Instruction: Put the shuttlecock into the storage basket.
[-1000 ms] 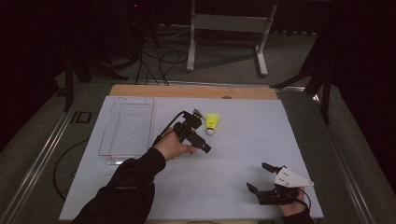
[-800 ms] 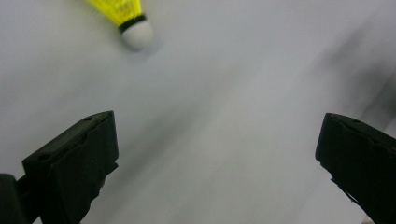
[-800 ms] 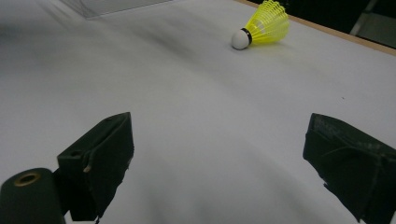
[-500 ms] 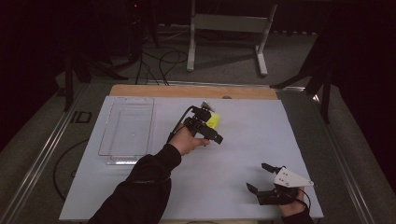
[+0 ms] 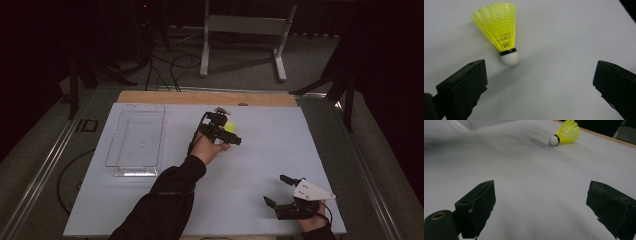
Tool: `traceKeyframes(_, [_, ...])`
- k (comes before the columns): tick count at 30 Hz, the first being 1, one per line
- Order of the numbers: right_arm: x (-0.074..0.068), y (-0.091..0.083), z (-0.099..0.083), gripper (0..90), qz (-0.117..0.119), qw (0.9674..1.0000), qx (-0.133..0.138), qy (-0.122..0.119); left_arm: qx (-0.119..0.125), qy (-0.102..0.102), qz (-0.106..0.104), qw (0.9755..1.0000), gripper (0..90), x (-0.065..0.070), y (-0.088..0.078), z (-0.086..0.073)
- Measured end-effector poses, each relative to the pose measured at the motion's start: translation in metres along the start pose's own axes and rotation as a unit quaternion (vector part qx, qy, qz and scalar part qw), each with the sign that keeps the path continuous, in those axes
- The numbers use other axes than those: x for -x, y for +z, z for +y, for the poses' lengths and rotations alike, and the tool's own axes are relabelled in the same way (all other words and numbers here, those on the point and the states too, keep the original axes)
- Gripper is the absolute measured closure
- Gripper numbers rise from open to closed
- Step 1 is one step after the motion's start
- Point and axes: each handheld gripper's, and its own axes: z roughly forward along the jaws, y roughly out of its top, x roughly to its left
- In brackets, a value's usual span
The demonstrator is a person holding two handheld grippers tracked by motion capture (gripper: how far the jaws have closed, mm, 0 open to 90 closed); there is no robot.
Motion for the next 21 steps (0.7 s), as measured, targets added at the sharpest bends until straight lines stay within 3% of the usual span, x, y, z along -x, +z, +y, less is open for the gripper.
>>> traceKeyframes(5, [0.0,0.0,0.0,8.8,0.0,1.0,0.001,0.001,0.018,-0.021,0.015,0.9995,1.1,-0.003,0.009,-0.001])
traceKeyframes(13, [0.0,0.0,0.0,8.8,0.002,1.0,0.0,0.001,0.012,-0.02,0.034,0.9991,6.3,-0.004,0.027,0.0])
traceKeyframes(21, [0.0,0.0,-0.001,8.8,0.004,1.0,-0.002,0.002,-0.001,-0.042,0.062,0.9972,18.1,-0.008,0.043,0.001])
